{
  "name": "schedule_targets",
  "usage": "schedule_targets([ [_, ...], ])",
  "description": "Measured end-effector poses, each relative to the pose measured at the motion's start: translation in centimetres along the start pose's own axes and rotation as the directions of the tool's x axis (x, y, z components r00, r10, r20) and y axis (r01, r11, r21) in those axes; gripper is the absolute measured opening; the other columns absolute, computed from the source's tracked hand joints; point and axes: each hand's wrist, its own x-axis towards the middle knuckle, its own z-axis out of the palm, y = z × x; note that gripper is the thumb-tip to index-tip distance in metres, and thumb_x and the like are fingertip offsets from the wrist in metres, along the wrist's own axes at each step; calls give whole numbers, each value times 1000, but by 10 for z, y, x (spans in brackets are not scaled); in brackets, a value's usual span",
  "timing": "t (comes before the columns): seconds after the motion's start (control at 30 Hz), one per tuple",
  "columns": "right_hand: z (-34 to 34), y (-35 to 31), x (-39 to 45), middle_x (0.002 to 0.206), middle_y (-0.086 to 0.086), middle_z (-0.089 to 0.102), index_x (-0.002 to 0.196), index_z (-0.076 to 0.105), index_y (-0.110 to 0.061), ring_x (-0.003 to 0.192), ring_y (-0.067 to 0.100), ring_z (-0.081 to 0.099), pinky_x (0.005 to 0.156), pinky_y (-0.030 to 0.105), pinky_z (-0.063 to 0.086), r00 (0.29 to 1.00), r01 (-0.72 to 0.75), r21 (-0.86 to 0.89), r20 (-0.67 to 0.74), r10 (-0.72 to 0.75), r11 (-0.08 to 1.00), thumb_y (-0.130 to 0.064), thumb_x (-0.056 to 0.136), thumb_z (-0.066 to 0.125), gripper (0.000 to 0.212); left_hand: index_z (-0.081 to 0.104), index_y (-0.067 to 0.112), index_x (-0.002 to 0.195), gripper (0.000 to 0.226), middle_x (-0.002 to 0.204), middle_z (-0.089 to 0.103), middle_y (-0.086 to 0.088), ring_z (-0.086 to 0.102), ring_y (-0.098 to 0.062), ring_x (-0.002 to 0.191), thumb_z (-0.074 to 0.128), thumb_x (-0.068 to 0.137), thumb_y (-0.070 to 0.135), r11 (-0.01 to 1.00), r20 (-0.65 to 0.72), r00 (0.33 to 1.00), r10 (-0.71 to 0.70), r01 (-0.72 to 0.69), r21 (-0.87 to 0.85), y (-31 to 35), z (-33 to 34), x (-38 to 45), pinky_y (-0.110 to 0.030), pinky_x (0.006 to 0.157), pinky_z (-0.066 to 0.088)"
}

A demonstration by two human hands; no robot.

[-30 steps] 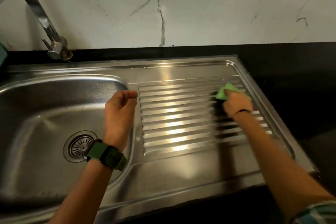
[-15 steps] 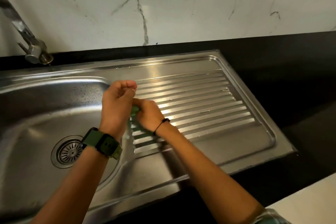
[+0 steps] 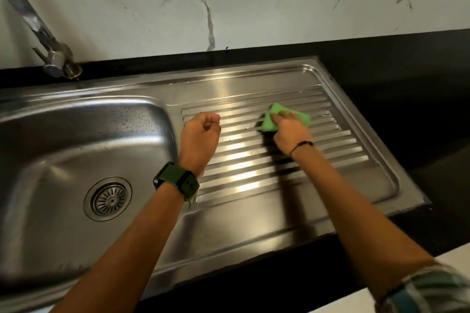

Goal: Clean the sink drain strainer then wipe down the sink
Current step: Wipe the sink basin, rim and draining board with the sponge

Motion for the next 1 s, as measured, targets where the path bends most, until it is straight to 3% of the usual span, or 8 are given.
schedule_targets([
  [0.1,34,-70,-24,149,13,34,141,37,-16,138,33,27,115,37,19,964,267,-37,6,-267,963,-20,85,53,58,61,14,96,17,94,63,0,57,-10,84,50,89,5,1000,-36,999,-13,13,1,-2,-3,4,-15,73,44],
  [0.2,56,-120,-48,144,12,42,135,47,-13,139,31,26,115,40,18,868,497,-61,48,-495,865,-22,86,52,50,60,16,93,15,87,61,7,57,-7,83,50,89,6,1000,-39,999,-18,18,-2,-1,-8,7,-16,71,44],
  [0.33,47,-94,-40,153,1,31,142,33,-27,143,23,21,118,40,15,809,585,-203,84,-581,785,-28,90,48,54,62,13,97,16,95,63,-1,58,-13,91,51,88,8,1000,-42,999,2,-1,30,1,-17,12,-24,82,47],
  [0.43,22,-39,-24,153,3,32,143,33,-27,142,23,26,117,36,16,874,484,-219,85,-478,847,-22,87,49,58,62,10,101,17,97,63,-3,59,-16,93,51,88,8,999,-41,999,-1,2,33,3,-21,10,-28,87,47],
  [0.57,-18,59,-12,151,7,34,141,37,-22,138,27,32,116,37,24,991,123,-164,69,-113,979,-6,84,48,61,62,13,104,18,101,63,-1,58,-15,96,51,90,10,1000,-15,1000,-13,14,27,3,-22,2,-28,88,46],
  [0.7,-35,97,-11,140,17,47,139,41,-22,124,38,46,105,42,36,984,-174,-92,16,176,980,-4,85,47,56,61,16,101,17,100,63,0,58,-14,95,51,90,9,999,-9,999,-33,33,-11,3,-19,-4,-22,81,45],
  [0.83,-19,52,-4,136,19,49,134,45,-13,121,41,46,104,45,39,985,-171,-134,-5,171,976,-11,86,49,48,61,15,100,16,100,63,-3,58,-15,94,50,90,8,1000,13,1000,-16,17,-25,5,-16,-6,-24,83,46],
  [1.0,13,-49,-19,133,22,44,131,41,-5,122,39,40,101,44,36,1000,21,-226,-18,-26,974,-23,84,50,51,61,15,98,16,96,63,-1,59,-15,93,51,89,7,999,20,1000,0,1,-47,9,-12,-8,-21,80,46],
])
